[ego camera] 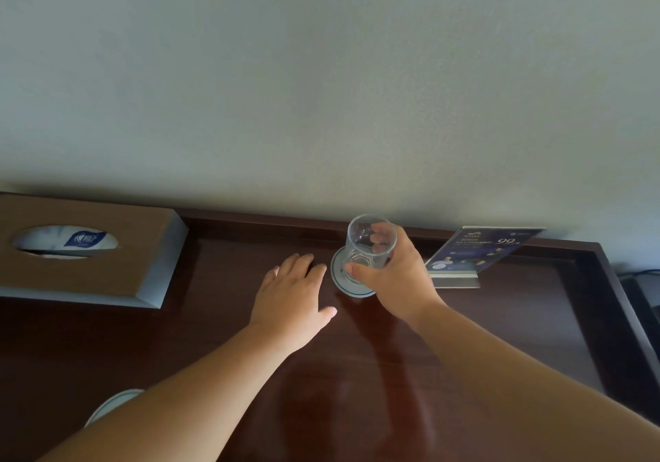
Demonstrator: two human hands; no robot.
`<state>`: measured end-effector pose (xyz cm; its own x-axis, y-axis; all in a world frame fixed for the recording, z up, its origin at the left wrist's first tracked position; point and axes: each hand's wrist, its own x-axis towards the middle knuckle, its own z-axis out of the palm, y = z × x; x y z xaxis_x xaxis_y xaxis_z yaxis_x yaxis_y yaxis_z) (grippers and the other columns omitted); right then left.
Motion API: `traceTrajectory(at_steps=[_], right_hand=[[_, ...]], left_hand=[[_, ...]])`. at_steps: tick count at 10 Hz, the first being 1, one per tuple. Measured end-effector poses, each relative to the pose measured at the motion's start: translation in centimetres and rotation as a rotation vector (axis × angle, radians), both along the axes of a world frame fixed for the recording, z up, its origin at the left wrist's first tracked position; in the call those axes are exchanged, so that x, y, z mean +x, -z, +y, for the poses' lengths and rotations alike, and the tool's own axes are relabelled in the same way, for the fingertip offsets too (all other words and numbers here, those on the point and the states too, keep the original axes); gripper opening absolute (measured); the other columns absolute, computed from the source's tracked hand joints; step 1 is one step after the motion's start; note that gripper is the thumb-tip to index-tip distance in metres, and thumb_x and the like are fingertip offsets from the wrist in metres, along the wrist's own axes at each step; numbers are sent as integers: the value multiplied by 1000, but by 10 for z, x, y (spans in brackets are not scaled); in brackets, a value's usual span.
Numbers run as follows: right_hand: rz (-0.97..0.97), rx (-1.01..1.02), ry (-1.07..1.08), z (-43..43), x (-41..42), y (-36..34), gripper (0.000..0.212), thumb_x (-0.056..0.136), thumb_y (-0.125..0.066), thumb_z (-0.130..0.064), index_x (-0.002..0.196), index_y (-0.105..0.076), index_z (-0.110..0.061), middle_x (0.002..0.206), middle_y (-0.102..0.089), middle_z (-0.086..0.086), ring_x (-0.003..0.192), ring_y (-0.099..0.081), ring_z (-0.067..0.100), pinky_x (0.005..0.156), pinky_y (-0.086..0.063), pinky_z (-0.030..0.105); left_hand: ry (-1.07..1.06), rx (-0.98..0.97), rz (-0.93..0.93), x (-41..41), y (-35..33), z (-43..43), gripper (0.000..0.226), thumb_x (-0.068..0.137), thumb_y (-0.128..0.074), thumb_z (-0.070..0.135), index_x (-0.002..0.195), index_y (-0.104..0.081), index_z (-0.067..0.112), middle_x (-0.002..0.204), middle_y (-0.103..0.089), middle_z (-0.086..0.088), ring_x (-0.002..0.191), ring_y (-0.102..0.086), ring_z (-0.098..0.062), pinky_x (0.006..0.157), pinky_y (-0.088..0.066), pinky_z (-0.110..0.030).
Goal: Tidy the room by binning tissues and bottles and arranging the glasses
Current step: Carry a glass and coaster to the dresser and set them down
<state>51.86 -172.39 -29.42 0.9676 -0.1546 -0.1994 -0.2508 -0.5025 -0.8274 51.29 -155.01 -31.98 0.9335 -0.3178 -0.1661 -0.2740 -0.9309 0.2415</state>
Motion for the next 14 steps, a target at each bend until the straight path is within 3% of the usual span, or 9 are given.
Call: traceTrajectory(at_steps=[5, 8, 10, 12, 13, 14], right_hand=[[15, 41, -21, -4, -6, 3, 76, 69, -85, -30, 132, -43, -35, 129, -51, -17, 117, -51, 4, 97, -45, 27], [35, 65, -1, -3, -12, -2, 74, 72, -82, -31, 133, -40, -38, 129, -49, -15, 108, -55, 3, 71, -45, 14], [94, 33, -16, -5, -18, -6, 77, 70, -81, -36, 134, -39, -36, 129, -52, -10, 108, -57, 8, 78, -49, 24], [125, -83, -28, -8, -39, -27, 77, 75, -77, -38, 140, -35, -32, 136, -48, -7, 110, -53, 10, 88, -44, 27], [135, -172, -44, -8, -55, -42, 86, 79, -73, -39, 149, -25, -26, 146, -41, -4, 124, -49, 15, 95, -42, 28], [136, -200, -52, -10, -65, -61, 87, 81, -70, -41, 151, -22, -24, 149, -38, -2, 127, -48, 16, 94, -42, 29]], left_hand=[[-3, 5, 12, 0, 0, 0, 70, 85, -55, 54, 144, -33, 25, 153, -26, 3, 143, -18, -18, 113, -23, -38], [3, 19, 20, 0, -1, 0, 69, 85, -54, 54, 144, -32, 25, 153, -26, 4, 143, -18, -18, 113, -24, -39], [10, 34, 68, 1, -10, 0, 67, 85, -57, 50, 143, -35, 22, 150, -31, 0, 140, -25, -20, 110, -30, -38], [-39, 45, 93, -6, -41, 5, 66, 88, -53, 48, 145, -32, 23, 144, -38, 0, 133, -37, -22, 103, -39, -38], [-66, 23, 97, -15, -67, 7, 63, 89, -54, 46, 145, -33, 24, 141, -42, 0, 129, -42, -23, 99, -42, -39], [-75, 2, 66, -25, -92, 9, 62, 90, -54, 45, 144, -34, 23, 138, -45, 0, 126, -44, -23, 96, -45, -39]])
